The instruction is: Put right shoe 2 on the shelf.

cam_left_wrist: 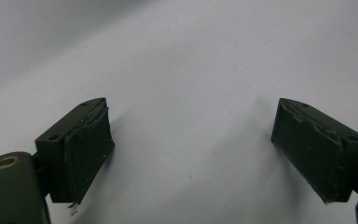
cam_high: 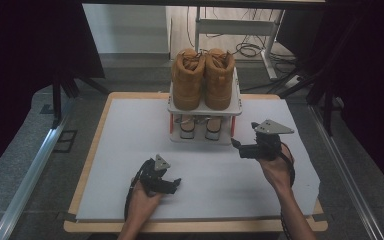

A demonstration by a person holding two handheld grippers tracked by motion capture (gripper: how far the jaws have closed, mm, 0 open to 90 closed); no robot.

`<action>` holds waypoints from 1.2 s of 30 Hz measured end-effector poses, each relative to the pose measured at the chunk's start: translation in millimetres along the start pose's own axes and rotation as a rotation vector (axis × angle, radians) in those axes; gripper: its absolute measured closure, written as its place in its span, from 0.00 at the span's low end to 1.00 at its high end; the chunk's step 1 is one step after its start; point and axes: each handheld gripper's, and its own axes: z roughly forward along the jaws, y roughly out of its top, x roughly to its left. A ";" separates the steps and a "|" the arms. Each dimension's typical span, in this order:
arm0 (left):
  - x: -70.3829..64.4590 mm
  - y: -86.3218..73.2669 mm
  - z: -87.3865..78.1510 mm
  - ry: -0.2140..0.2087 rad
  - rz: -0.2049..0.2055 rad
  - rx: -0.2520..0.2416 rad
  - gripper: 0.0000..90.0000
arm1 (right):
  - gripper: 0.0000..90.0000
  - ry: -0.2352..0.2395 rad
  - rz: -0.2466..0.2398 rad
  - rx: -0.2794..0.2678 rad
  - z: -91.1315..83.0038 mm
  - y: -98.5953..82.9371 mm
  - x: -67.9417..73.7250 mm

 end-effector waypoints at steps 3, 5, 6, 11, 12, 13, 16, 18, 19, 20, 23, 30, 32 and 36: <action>0.0 0.0 0.0 0.000 0.000 0.000 0.13 | 0.07 -0.003 0.000 0.002 -1.6 -3.2 0.0; 0.0 0.0 0.0 0.000 0.000 0.000 0.13 | 0.07 -0.005 0.001 0.009 -4.4 -8.4 -0.2; -0.1 0.0 0.0 0.000 0.000 0.000 0.13 | 0.07 -0.006 0.004 0.011 -5.5 -10.1 -0.4; -0.1 0.0 0.0 0.001 0.000 -0.001 0.13 | 0.07 -0.007 0.013 0.013 -10.2 -19.0 -1.6; -0.1 0.0 0.0 0.001 0.000 -0.001 0.13 | 0.07 -0.009 0.015 0.015 -11.3 -20.8 -1.9; -0.1 0.0 0.0 0.001 0.000 -0.001 0.13 | 0.07 -0.010 0.016 0.013 -12.1 -22.7 -2.3; -0.1 0.0 0.0 0.001 0.000 -0.001 0.13 | 0.07 -0.014 0.025 0.016 -15.3 -28.6 -3.6; -0.1 0.0 0.0 0.001 0.000 0.000 0.13 | 0.07 -0.019 0.028 0.021 -17.5 -32.7 -4.8; 0.0 0.0 0.0 0.001 0.000 0.000 0.13 | 0.07 -0.021 0.029 0.022 -18.7 -34.8 -5.6; -0.2 -0.1 -0.2 0.000 -0.002 0.001 0.13 | 0.07 -0.023 0.030 0.026 -20.3 -36.8 -6.4; -0.1 -0.1 -0.2 0.000 0.000 0.002 0.13 | 0.07 -0.033 0.039 0.030 -25.1 -43.1 -8.9; -0.1 -0.1 -0.1 0.000 -0.001 0.002 0.13 | 0.07 -0.051 0.066 0.043 -36.5 -57.6 -14.8; -0.1 -0.1 -0.1 0.000 -0.001 0.001 0.13 | 0.07 -0.053 0.072 0.049 -38.9 -61.8 -16.0; -0.1 -0.1 -0.1 0.000 -0.001 0.001 0.13 | 0.07 -0.059 0.084 0.063 -42.5 -70.6 -17.6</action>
